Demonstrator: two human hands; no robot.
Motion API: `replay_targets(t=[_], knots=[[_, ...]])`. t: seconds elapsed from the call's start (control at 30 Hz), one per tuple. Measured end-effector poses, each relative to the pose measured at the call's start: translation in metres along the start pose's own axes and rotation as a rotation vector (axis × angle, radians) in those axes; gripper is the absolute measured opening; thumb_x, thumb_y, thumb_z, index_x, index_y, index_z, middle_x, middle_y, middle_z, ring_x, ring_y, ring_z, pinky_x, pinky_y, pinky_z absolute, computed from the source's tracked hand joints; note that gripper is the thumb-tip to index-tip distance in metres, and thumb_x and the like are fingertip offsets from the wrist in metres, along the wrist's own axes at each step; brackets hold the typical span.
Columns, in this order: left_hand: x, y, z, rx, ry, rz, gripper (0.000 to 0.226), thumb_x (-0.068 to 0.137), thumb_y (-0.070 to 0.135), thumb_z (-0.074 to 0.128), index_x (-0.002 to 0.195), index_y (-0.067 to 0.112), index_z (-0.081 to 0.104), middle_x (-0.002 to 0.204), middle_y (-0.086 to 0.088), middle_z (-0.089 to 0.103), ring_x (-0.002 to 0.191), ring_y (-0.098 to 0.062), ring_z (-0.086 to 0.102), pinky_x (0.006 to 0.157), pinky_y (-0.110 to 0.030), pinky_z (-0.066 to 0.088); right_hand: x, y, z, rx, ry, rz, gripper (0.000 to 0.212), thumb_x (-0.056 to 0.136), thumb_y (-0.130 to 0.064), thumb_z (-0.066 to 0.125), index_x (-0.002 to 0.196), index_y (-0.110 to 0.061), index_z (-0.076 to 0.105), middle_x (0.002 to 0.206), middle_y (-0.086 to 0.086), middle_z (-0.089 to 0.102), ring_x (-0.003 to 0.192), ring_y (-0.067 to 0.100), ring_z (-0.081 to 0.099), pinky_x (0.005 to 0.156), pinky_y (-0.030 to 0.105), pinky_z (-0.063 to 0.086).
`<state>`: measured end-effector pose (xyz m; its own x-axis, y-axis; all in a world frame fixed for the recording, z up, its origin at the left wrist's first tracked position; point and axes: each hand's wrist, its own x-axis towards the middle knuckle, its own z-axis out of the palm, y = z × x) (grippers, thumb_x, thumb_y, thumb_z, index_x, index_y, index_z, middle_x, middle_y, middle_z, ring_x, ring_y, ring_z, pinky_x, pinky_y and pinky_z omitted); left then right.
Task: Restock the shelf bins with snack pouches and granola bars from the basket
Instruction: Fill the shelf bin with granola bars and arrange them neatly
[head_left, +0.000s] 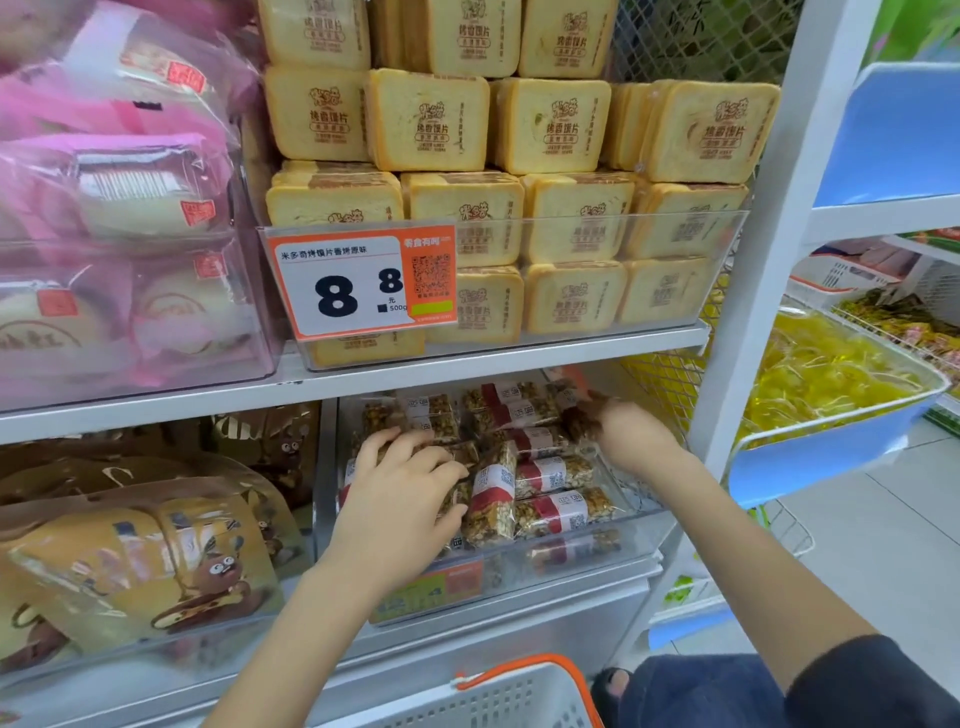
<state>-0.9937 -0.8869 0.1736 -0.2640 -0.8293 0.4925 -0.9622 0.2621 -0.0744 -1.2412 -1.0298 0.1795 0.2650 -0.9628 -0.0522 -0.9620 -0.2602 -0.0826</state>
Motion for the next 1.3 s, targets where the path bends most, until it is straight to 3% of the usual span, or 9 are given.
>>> replay_targets(t=[0.23,0.43,0.57,0.67,0.8,0.9,1.03,1.2,1.3], knots=[[0.0,0.0,-0.003,-0.016,-0.05,-0.011,0.04,0.064,0.04,0.079,0.1,0.025,0.07,0.109,0.002,0.068,0.11,-0.023,0.059,0.1,-0.041,0.026,-0.009,-0.019,0.007,-0.085,-0.25,0.064,0.072,0.088,0.003,0.035,0.151,-0.028,0.019,0.136,0.008,0.051,0.09,0.025,0.053,0.071,0.033,0.045],[-0.01,-0.001,-0.016,-0.206,-0.113,-0.154,0.071,0.078,0.05,0.066,0.14,0.028,0.038,0.153,-0.005,0.021,0.144,-0.023,0.006,0.111,-0.043,0.026,-0.049,-0.048,-0.003,0.634,0.132,0.016,0.037,0.094,-0.021,0.049,0.13,-0.013,0.054,0.094,0.006,0.066,0.063,0.009,0.052,0.053,0.021,0.044],[-0.015,0.002,-0.018,-0.066,-0.153,-0.056,0.065,0.072,0.048,0.073,0.128,0.023,0.054,0.139,-0.005,0.049,0.137,-0.027,0.033,0.112,-0.045,0.023,-0.068,-0.097,0.007,0.627,-0.123,-0.074,0.075,0.081,-0.061,0.06,0.14,-0.018,0.04,0.129,0.005,0.056,0.107,0.017,0.055,0.077,0.027,0.044],[-0.023,0.002,-0.021,-0.018,-0.122,-0.047,0.054,0.065,0.043,0.08,0.113,0.023,0.065,0.127,0.0,0.061,0.129,-0.022,0.047,0.107,-0.047,0.027,-0.07,-0.115,0.014,0.701,-0.197,-0.01,0.08,0.08,-0.046,0.069,0.144,-0.018,0.029,0.137,0.006,0.05,0.113,0.021,0.053,0.078,0.028,0.047],[-0.036,0.0,-0.02,-0.057,-0.057,-0.014,0.043,0.067,0.034,0.082,0.106,0.023,0.068,0.133,-0.002,0.057,0.132,-0.023,0.043,0.107,-0.048,0.026,-0.074,-0.088,-0.009,0.908,-0.055,0.103,0.071,0.087,-0.013,0.064,0.144,-0.011,0.02,0.117,0.009,0.055,0.075,0.015,0.06,0.052,0.016,0.051],[-0.039,0.001,-0.016,-0.075,-0.035,-0.012,0.038,0.07,0.03,0.08,0.105,0.023,0.067,0.134,-0.002,0.056,0.134,-0.023,0.04,0.109,-0.048,0.025,-0.072,-0.036,-0.033,0.654,0.127,0.209,0.054,0.089,-0.018,0.063,0.133,-0.004,0.034,0.125,0.015,0.055,0.086,0.022,0.055,0.056,0.02,0.045],[-0.038,0.004,-0.012,-0.112,-0.005,-0.038,0.031,0.069,0.028,0.079,0.098,0.023,0.068,0.131,-0.002,0.058,0.133,-0.023,0.042,0.109,-0.047,0.028,-0.063,0.002,-0.027,0.385,-0.082,0.231,0.041,0.096,-0.016,0.051,0.134,-0.001,0.044,0.136,0.015,0.051,0.122,0.03,0.049,0.09,0.03,0.04],[-0.039,0.004,-0.011,-0.137,0.006,-0.048,0.027,0.071,0.028,0.077,0.097,0.024,0.068,0.134,-0.002,0.056,0.134,-0.022,0.041,0.11,-0.047,0.029,-0.054,-0.005,-0.006,0.074,-0.066,0.233,0.025,0.093,-0.006,0.052,0.069,-0.007,0.046,0.071,0.006,0.051,0.082,0.029,0.057,0.054,0.027,0.038],[-0.04,0.003,-0.01,-0.149,0.013,-0.039,0.028,0.071,0.027,0.078,0.097,0.024,0.068,0.133,-0.002,0.057,0.133,-0.023,0.042,0.109,-0.048,0.029,-0.055,-0.007,-0.012,-0.151,0.01,0.124,0.015,0.086,0.008,0.05,0.091,-0.001,0.061,0.093,0.011,0.059,0.092,0.031,0.062,0.064,0.032,0.045]])
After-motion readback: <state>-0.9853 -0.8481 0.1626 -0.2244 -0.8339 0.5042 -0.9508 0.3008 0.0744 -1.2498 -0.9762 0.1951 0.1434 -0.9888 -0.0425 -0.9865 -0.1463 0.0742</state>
